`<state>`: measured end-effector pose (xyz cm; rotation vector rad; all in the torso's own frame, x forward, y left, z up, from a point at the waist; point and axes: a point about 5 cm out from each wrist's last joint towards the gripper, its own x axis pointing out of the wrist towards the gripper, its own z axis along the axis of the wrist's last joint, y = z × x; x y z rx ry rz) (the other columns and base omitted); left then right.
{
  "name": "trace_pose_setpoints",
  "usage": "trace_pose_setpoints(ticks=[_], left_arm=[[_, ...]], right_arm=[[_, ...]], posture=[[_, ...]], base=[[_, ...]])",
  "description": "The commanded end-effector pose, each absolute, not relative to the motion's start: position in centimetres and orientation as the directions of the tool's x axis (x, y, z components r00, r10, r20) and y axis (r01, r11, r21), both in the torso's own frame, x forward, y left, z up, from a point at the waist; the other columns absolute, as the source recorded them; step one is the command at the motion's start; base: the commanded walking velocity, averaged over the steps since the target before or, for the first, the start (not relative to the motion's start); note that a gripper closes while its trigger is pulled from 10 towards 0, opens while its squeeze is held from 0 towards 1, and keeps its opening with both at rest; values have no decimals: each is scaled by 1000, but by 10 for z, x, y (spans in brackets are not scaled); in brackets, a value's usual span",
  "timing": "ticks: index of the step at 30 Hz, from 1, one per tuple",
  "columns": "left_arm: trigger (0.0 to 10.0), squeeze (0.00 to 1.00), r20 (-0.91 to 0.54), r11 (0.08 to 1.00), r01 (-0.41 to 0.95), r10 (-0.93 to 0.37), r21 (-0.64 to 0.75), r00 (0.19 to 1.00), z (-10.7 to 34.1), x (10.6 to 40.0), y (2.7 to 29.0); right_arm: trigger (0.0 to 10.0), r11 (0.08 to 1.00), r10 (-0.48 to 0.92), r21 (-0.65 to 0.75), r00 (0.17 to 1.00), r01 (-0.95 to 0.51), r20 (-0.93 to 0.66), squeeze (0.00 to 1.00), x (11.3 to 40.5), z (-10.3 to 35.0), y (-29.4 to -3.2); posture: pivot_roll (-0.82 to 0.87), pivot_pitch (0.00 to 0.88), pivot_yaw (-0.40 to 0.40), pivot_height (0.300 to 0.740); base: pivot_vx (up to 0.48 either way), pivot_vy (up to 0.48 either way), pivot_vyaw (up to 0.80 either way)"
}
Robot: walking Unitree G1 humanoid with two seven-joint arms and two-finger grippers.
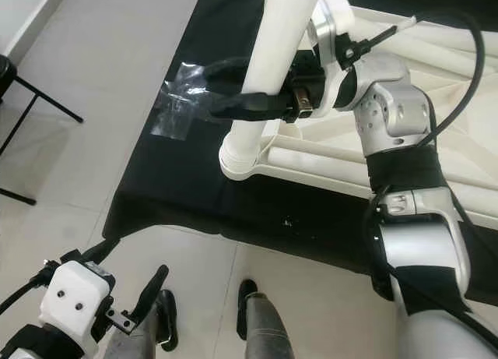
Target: Building children table
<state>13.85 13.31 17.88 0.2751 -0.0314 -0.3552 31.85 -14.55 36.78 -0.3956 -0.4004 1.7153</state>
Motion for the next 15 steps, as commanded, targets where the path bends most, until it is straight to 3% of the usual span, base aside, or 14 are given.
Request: trace_pose_setpoints(ticks=[1, 15], left_arm=[[10000, 0, -59, 893, 361, -359, 270, 932, 175, 134, 132], [10000, 0, -53, 892, 360, -360, 272, 931, 174, 138, 131]], right_arm=[[10000, -199, 980, -465, -169, -863, -105, 0, 317, 361, -146], [10000, -350, 933, -440, -264, -827, -246, 0, 306, 352, -122]], posture=[[78, 488, -42, 740], [60, 486, -48, 740]], base=[[0, 0, 0], [0, 0, 0]])
